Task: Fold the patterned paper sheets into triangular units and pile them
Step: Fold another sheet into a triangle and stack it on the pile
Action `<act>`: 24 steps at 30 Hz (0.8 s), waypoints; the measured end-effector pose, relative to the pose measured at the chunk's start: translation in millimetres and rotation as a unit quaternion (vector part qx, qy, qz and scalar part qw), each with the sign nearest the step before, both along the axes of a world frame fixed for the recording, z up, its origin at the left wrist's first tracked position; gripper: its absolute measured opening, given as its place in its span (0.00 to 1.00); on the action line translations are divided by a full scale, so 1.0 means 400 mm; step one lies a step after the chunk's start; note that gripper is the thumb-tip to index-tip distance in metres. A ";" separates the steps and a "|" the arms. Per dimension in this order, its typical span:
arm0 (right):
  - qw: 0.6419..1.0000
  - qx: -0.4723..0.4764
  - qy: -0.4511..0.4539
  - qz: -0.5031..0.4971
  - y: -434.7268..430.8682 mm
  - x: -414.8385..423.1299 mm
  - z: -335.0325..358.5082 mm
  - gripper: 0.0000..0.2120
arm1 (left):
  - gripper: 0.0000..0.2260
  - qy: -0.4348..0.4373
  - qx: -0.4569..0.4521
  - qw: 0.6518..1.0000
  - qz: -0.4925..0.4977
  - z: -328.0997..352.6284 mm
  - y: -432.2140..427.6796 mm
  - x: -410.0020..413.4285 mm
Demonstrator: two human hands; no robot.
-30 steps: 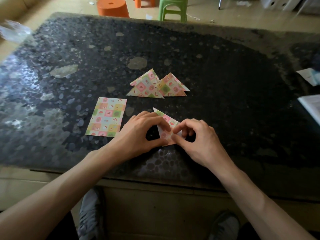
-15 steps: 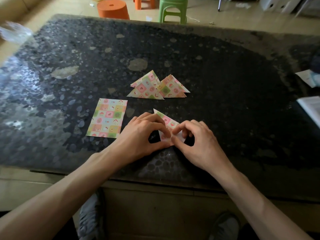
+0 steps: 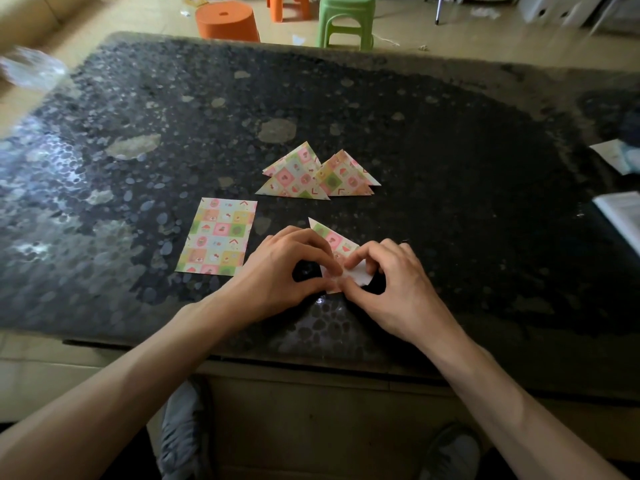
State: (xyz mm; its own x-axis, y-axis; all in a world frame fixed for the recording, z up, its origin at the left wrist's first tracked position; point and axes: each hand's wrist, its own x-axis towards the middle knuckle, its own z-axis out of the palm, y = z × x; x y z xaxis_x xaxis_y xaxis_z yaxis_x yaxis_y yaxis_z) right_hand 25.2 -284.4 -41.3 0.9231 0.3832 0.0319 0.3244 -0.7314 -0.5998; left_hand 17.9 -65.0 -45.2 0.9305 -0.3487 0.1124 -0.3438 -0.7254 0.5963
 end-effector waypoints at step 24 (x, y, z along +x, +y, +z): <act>1.000 0.007 0.015 -0.011 0.008 -0.007 0.011 0.16 | 0.30 0.034 0.032 0.998 0.031 0.012 -0.010 -0.004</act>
